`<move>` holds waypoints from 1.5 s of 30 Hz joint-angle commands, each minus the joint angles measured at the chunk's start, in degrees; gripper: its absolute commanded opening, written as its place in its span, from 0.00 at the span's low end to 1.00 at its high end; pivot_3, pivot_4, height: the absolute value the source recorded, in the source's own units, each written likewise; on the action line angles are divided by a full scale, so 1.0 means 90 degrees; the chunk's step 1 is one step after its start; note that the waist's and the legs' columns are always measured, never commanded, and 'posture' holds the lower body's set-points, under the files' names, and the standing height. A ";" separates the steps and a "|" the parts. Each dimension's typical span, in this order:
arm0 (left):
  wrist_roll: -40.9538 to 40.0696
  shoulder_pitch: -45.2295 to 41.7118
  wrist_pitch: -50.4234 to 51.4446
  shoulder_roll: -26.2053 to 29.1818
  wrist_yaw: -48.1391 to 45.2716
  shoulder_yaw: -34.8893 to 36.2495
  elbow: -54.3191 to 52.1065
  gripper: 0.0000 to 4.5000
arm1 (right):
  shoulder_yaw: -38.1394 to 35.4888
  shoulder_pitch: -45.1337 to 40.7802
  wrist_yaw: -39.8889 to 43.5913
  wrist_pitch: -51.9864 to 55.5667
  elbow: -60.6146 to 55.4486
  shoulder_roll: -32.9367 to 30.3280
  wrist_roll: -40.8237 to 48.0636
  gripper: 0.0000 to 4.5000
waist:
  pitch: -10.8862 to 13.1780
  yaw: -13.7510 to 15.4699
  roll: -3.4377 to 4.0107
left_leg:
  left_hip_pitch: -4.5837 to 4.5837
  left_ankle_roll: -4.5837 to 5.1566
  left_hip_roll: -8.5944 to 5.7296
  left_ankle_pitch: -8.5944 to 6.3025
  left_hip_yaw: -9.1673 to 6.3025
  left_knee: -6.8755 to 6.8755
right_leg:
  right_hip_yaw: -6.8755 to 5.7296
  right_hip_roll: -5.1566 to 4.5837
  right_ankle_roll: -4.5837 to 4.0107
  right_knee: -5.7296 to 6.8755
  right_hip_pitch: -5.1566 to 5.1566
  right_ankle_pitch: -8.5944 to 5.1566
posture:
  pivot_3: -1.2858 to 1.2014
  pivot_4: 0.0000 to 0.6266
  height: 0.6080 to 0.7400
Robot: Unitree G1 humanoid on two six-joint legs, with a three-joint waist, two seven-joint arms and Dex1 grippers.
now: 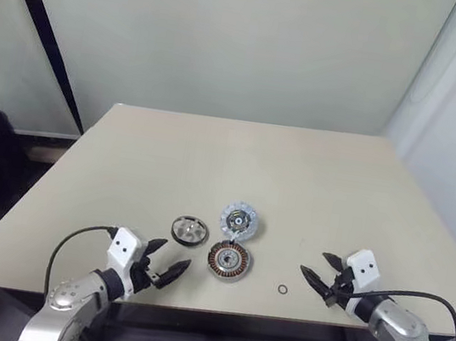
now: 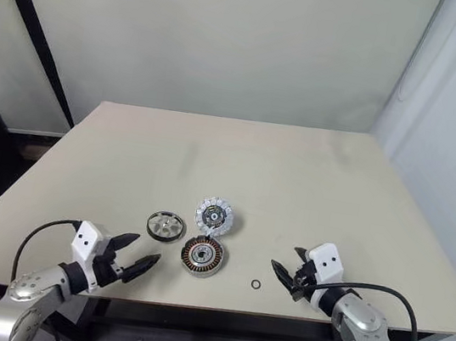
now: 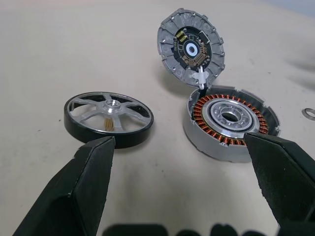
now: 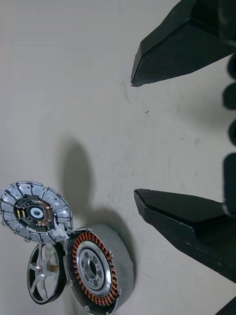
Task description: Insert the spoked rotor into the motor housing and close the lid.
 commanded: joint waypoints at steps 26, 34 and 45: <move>-0.0379 0.0368 0.0135 0.0112 -0.0322 0.0113 -0.0316 1.00 | 0.0153 -0.0172 0.0133 -0.0251 0.0114 0.0103 -0.0059 0.80 | 0.0001 -0.0001 0.0000 | -0.0002 -0.0002 0.0004 -0.0001 0.0001 0.0002 | 0.0000 -0.0004 -0.0001 0.0000 -0.0001 -0.0001 | 0.52 0.00 1.00; -0.0263 0.0312 0.0467 0.0446 -0.0904 -0.0388 -0.0307 1.00 | 0.0600 0.0125 0.0342 0.0413 -0.0265 -0.0260 -0.0179 0.80 | 0.0001 0.0000 0.0000 | -0.0003 -0.0001 0.0002 -0.0001 0.0000 -0.0003 | -0.0001 -0.0003 -0.0001 0.0000 -0.0004 -0.0001 | 0.52 0.00 1.00; -0.0172 0.0094 0.0538 0.0480 -0.0966 -0.0685 -0.0250 1.00 | 0.1158 -0.0092 0.0148 0.0364 0.0043 -0.0089 -0.0682 0.80 | 0.0001 -0.0026 0.0000 | -0.0002 -0.0012 0.0009 -0.0007 0.0005 0.0001 | -0.0001 -0.0005 -0.0001 -0.0001 -0.0004 -0.0001 | 0.52 0.00 1.00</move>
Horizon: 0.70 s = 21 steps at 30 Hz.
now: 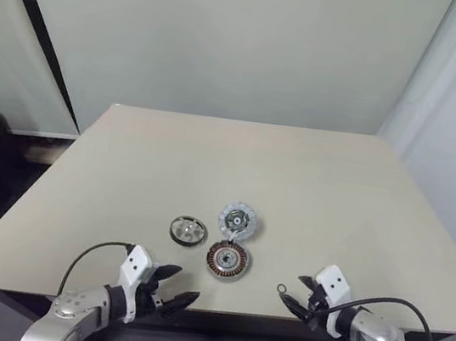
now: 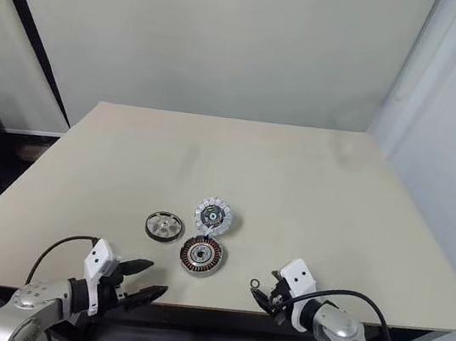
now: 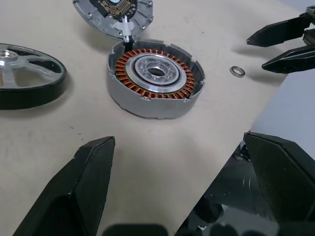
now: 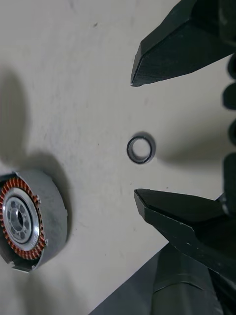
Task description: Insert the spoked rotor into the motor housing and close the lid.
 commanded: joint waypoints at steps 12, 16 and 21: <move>0.0096 -0.0319 -0.0103 0.0056 -0.0048 -0.0027 -0.0017 1.00 | 0.0284 -0.0405 -0.0198 -0.0275 0.0513 0.0230 -0.0500 0.80 | 0.0000 -0.0001 -0.0001 | 0.0000 0.0010 -0.0005 0.0006 -0.0003 -0.0003 | -0.0001 0.0001 0.0000 0.0000 -0.0001 0.0000 | 0.52 0.00 1.00; 0.0104 -0.0332 -0.0106 0.0059 -0.0041 -0.0024 -0.0027 1.00 | 0.0304 -0.0429 -0.0243 -0.0302 0.0609 0.0300 -0.0581 0.72 | 0.0000 0.0000 -0.0001 | 0.0001 0.0010 -0.0005 0.0006 -0.0003 -0.0002 | -0.0001 0.0002 0.0000 0.0000 -0.0001 0.0000 | 0.52 0.00 1.00; 0.0118 -0.0351 -0.0114 0.0056 -0.0040 -0.0015 -0.0018 1.00 | 0.0366 -0.0440 -0.0295 -0.0313 0.0657 0.0328 -0.0636 0.38 | 0.0000 0.0000 -0.0001 | 0.0000 0.0011 -0.0006 0.0006 -0.0005 -0.0003 | -0.0002 0.0002 0.0000 0.0000 -0.0001 0.0000 | 0.52 0.00 1.00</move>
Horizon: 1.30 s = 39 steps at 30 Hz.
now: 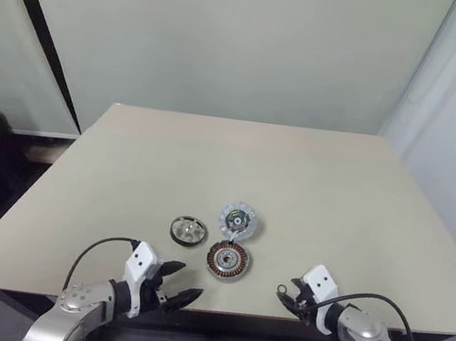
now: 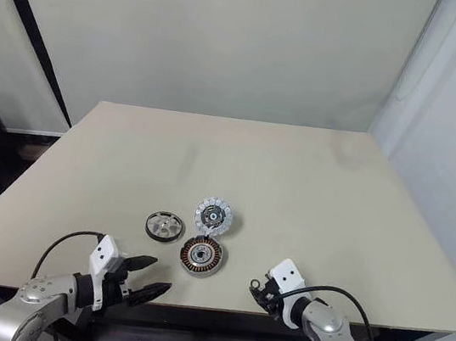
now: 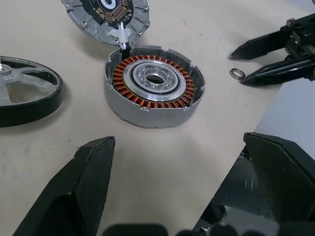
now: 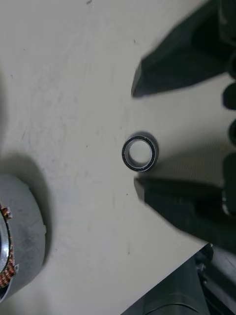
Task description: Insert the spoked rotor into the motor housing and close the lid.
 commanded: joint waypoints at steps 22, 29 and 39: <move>0.0016 -0.0216 -0.0281 -0.0006 0.0036 0.0319 0.0161 1.00 | 0.0347 -0.1342 0.0091 0.0634 -0.0608 0.0743 0.0134 0.17 | -0.0001 -0.0010 0.0000 | 0.0003 0.0000 -0.0001 0.0000 -0.0004 0.0001 | -0.0003 0.0008 0.0000 0.0002 -0.0001 0.0000 | 0.52 0.00 1.00; 0.0030 -0.0324 -0.0590 -0.0209 0.0151 0.0443 0.0292 1.00 | 0.0927 -0.2095 0.0027 0.0752 0.0148 0.1311 -0.0123 0.17 | -0.0002 -0.0008 0.0001 | 0.0003 0.0000 -0.0009 0.0001 -0.0010 -0.0004 | -0.0004 0.0007 0.0002 0.0002 -0.0005 0.0004 | 0.52 0.00 1.00; 0.0057 -0.0161 -0.0663 -0.0165 0.0173 0.0462 0.0260 1.00 | 0.1268 -0.2592 -0.0035 0.0595 0.1058 0.1817 -0.0402 0.17 | -0.0003 -0.0023 0.0004 | 0.0007 -0.0002 -0.0014 0.0000 -0.0013 -0.0007 | -0.0004 0.0020 0.0005 0.0008 -0.0009 0.0013 | 0.52 0.00 1.00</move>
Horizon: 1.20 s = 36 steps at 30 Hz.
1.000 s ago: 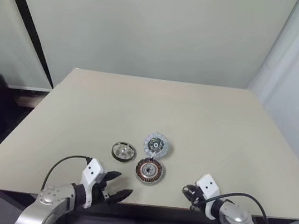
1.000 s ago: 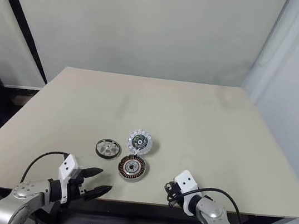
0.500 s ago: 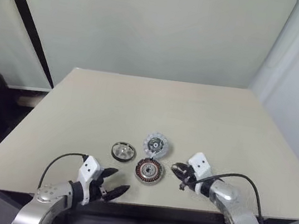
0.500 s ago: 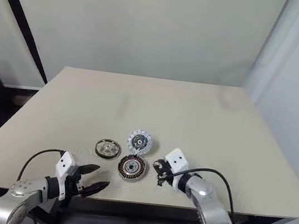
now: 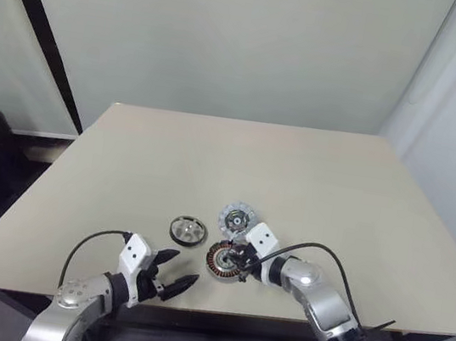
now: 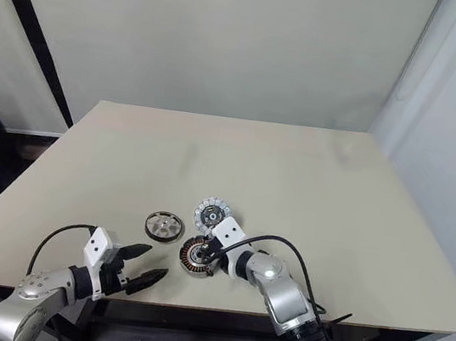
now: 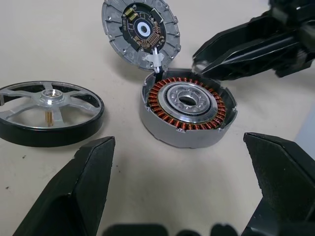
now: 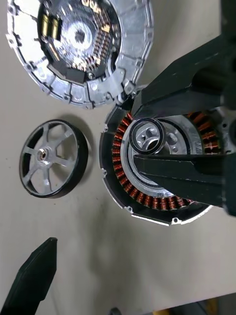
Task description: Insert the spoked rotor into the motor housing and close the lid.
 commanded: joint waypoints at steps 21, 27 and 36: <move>-0.0033 0.0124 -0.0176 0.0056 0.0056 0.0212 -0.0181 1.00 | -0.0004 -0.0403 -0.0026 -0.0456 0.0765 0.0426 -0.0229 0.17 | -0.0001 -0.0080 0.0002 | 0.0005 -0.0003 0.0013 0.0000 -0.0009 0.0000 | 0.0003 0.0028 -0.0014 0.0005 -0.0003 0.0010 | 0.52 0.00 1.00; -0.0028 0.0103 -0.0182 0.0042 0.0072 0.0204 -0.0174 1.00 | -0.0017 -0.0442 -0.0030 -0.0497 0.0852 0.0440 -0.0241 0.17 | -0.0001 -0.0084 0.0002 | 0.0005 -0.0003 0.0018 0.0000 -0.0012 0.0000 | 0.0005 0.0039 -0.0015 0.0005 -0.0003 0.0011 | 0.52 0.00 1.00; -0.0030 0.0116 -0.0186 0.0037 0.0092 0.0203 -0.0195 1.00 | -0.0002 -0.0485 -0.0006 -0.0568 0.0986 0.0452 -0.0244 0.17 | -0.0001 -0.0090 0.0003 | 0.0006 -0.0004 0.0028 0.0000 -0.0013 0.0000 | 0.0006 0.0052 -0.0022 0.0006 -0.0004 0.0015 | 0.52 0.00 1.00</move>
